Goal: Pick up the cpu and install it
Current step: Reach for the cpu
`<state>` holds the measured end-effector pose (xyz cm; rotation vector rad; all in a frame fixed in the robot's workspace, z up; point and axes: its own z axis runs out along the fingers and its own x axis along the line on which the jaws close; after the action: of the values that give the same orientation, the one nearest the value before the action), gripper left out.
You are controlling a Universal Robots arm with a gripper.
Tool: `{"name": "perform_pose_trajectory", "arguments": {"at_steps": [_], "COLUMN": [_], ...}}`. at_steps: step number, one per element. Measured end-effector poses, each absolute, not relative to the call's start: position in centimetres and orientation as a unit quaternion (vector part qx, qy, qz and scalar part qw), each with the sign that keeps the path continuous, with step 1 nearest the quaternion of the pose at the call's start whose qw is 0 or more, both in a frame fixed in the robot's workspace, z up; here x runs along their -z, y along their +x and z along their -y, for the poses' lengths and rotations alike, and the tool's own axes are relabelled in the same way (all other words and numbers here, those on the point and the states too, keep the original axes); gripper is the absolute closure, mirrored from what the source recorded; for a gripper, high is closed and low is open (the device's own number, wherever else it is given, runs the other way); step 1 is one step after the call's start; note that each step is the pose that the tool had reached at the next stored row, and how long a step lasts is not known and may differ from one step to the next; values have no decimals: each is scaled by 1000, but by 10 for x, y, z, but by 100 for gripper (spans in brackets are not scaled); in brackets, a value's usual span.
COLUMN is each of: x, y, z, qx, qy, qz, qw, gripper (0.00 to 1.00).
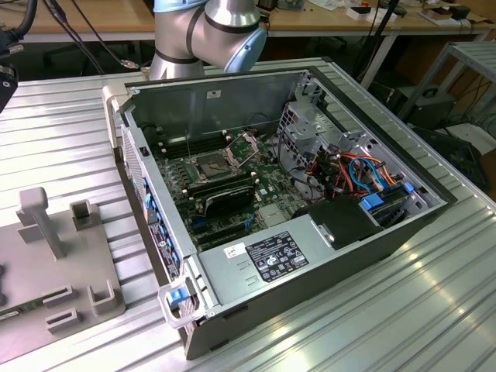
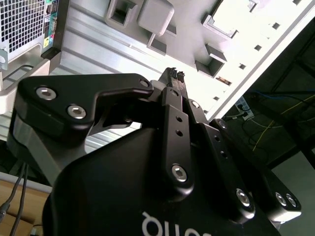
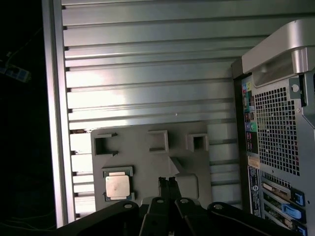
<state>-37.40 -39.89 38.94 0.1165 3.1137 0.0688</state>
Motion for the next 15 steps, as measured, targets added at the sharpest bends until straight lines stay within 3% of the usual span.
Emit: {"name": "perform_pose_trajectory", "arguments": {"at_steps": [15], "x": [-389], "y": [-382], "z": [399], "qx": [-22], "qy": [37], "qz": [-999], "qw": [12], "gripper": [89]}}
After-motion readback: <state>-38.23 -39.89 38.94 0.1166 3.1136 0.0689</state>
